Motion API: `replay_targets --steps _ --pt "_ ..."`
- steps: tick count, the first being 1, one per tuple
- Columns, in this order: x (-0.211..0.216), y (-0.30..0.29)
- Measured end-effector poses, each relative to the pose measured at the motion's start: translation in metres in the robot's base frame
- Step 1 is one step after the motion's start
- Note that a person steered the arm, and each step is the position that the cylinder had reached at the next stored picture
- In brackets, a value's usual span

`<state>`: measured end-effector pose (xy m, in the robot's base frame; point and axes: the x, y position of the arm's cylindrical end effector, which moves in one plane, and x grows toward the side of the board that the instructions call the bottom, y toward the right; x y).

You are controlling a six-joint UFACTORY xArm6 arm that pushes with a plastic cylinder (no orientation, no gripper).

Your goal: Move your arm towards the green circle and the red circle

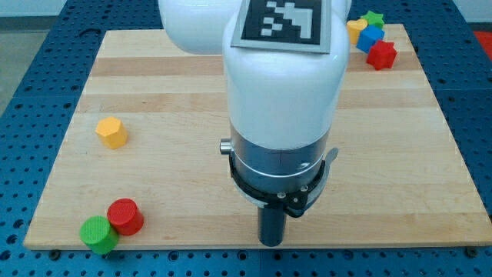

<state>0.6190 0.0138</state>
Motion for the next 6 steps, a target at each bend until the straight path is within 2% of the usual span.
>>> replay_targets --steps 3,5,6 --pt "-0.001 -0.008" --pt "-0.002 -0.106" --pt "-0.028 -0.126"
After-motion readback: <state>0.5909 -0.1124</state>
